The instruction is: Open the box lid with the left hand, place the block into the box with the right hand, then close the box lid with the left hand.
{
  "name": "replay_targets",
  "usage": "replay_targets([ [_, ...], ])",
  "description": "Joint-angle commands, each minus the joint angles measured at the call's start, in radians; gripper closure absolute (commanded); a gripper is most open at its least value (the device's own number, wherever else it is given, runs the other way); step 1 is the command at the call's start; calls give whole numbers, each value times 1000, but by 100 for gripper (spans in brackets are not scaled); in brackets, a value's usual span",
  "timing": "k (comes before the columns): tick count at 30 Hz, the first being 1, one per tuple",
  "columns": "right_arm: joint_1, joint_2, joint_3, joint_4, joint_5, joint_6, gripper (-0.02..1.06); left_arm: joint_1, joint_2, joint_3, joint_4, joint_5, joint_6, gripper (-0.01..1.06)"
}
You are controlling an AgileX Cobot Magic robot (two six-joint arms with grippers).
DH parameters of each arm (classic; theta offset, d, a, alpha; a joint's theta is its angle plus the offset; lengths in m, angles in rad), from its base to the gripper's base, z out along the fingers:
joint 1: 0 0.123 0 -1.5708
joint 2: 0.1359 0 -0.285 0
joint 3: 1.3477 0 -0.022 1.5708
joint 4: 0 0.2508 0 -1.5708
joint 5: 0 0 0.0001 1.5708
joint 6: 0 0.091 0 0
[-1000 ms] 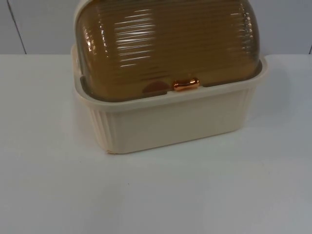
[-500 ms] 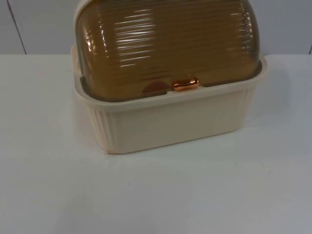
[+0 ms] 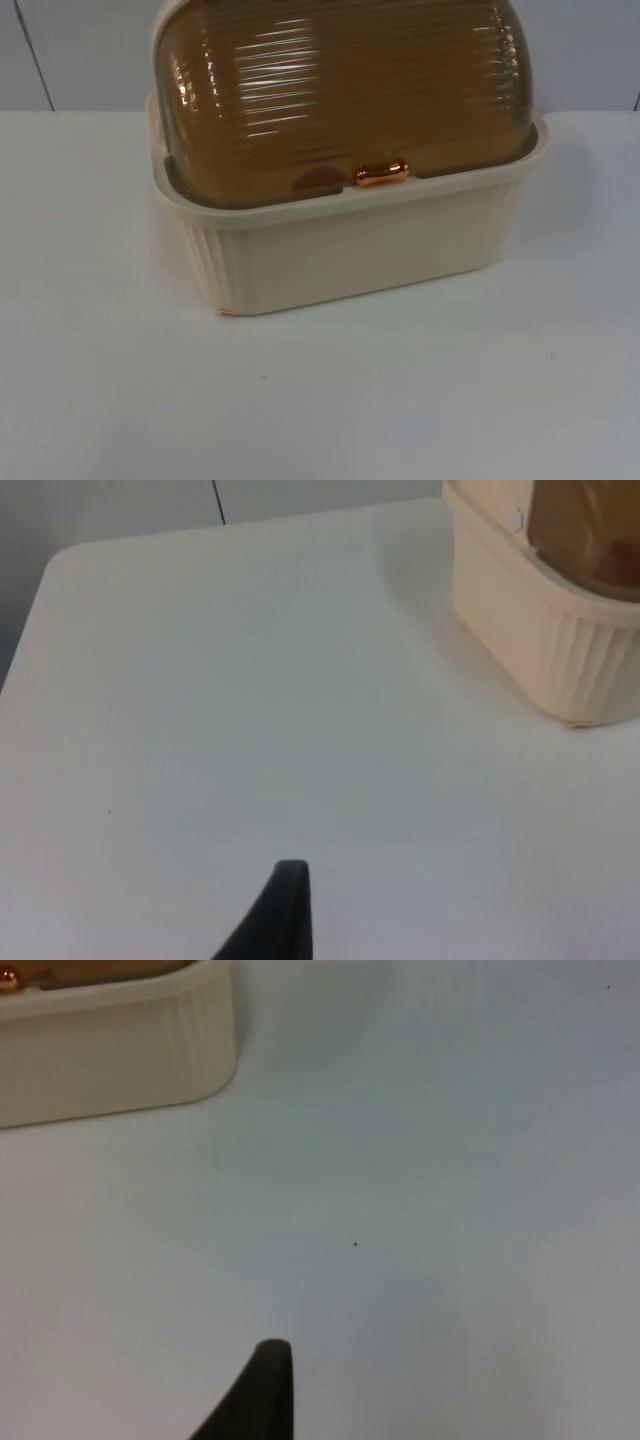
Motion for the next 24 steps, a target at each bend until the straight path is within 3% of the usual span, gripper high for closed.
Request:
replay_targets([
  [1, 4, -2, 2, -7, -4, -1, 0, -4, -2, 9, 11, -33, -40, 0],
  [24, 3, -2, 6, -1, -23, -3, 0, 7, -2, 26, 29, -17, -40, 0],
])
